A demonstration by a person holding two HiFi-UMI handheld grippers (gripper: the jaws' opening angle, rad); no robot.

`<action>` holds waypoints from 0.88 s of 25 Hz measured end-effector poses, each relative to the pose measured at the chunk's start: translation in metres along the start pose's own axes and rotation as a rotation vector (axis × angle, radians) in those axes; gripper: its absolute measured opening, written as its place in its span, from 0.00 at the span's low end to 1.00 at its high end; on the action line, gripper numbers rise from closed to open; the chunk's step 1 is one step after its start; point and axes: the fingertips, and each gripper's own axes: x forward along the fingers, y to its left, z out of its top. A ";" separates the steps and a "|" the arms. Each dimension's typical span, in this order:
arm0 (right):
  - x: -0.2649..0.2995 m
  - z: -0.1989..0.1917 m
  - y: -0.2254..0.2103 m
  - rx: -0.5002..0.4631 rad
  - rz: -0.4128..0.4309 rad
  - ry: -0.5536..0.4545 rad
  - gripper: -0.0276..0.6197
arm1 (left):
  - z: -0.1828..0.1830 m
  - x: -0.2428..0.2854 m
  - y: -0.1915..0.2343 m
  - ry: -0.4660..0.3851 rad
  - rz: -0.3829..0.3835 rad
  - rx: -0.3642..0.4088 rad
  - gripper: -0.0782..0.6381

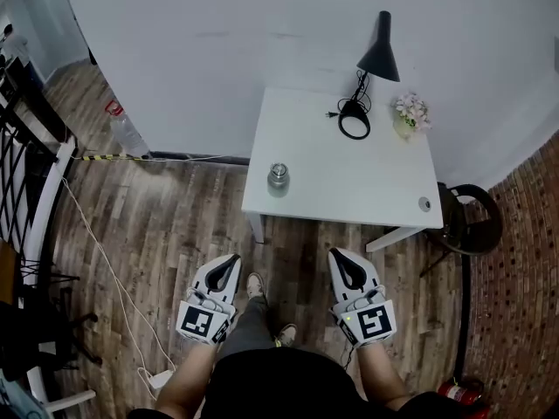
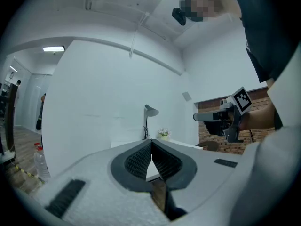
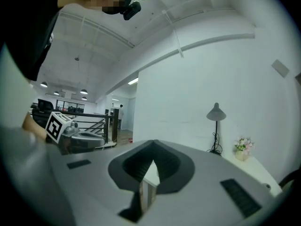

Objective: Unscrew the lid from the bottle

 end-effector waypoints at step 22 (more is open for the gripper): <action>0.202 0.002 -0.061 -0.012 -0.107 0.104 0.06 | -0.023 0.173 0.151 0.053 -0.193 -0.084 0.14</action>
